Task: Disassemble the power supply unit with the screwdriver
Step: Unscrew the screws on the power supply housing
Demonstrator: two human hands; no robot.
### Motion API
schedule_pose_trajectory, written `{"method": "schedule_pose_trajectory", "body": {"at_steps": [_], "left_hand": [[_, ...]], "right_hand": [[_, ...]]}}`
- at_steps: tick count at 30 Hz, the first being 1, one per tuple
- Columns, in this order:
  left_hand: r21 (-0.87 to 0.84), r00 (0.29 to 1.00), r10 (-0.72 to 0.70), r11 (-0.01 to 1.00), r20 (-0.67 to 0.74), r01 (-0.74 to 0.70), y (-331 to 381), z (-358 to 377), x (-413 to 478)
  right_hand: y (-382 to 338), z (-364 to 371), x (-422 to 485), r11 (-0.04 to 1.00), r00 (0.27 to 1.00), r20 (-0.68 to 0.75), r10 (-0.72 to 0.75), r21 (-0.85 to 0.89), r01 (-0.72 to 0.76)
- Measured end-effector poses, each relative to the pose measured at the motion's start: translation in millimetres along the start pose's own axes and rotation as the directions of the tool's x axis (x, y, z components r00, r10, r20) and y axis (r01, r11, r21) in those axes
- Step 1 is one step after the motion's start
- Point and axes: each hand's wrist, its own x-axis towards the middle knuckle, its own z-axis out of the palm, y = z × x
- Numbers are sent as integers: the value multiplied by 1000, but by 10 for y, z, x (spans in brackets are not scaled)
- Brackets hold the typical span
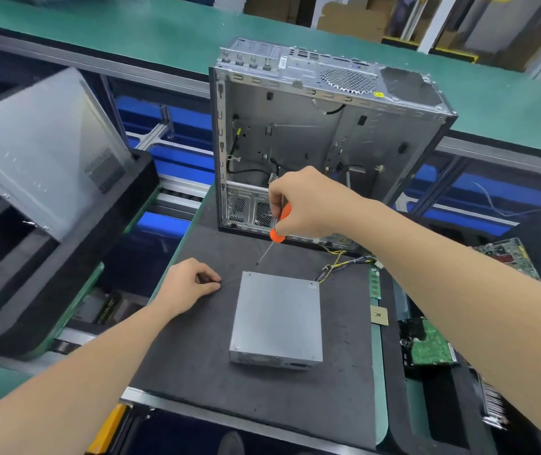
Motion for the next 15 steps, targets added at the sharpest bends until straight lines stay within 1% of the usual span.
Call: {"method": "schedule_pose_trajectory", "body": {"at_steps": [4, 7, 10, 12, 15], "left_hand": [[3, 999, -20, 1000, 37, 20, -32, -48, 7], [12, 1000, -9, 1000, 11, 9, 6, -79, -6], [-33, 999, 37, 999, -10, -37, 147, -145, -48], [-107, 995, 77, 992, 56, -71, 282, -211, -97], [-315, 958, 164, 945, 234, -85, 502, -308, -242]], "right_hand": [[-22, -32, -41, 1000, 1000, -11, 1, 7, -1], [-64, -51, -80, 999, 998, -47, -39, 9, 40], [-125, -52, -123, 997, 995, -59, -80, 12, 81], [-186, -39, -146, 993, 993, -43, -111, 23, 112], [-295, 11, -183, 986, 986, -9, -165, 35, 165]]}}
